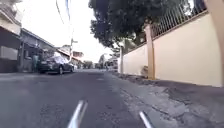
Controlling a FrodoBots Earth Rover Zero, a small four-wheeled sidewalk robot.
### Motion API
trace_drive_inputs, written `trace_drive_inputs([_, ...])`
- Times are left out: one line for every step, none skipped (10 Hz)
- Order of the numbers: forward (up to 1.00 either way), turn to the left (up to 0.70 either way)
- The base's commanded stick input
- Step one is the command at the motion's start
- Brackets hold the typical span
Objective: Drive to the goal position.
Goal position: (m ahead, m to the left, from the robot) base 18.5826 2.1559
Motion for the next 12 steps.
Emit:
trace_drive_inputs([0.85,0.0])
trace_drive_inputs([0.85,0.0])
trace_drive_inputs([0.85,0.0])
trace_drive_inputs([0.85,0.0])
trace_drive_inputs([0.85,0.0])
trace_drive_inputs([0.85,0.0])
trace_drive_inputs([0.85,0.0])
trace_drive_inputs([0.85,0.0])
trace_drive_inputs([0.85,0.0])
trace_drive_inputs([0.85,0.0])
trace_drive_inputs([0.85,0.0])
trace_drive_inputs([0.85,0.0])
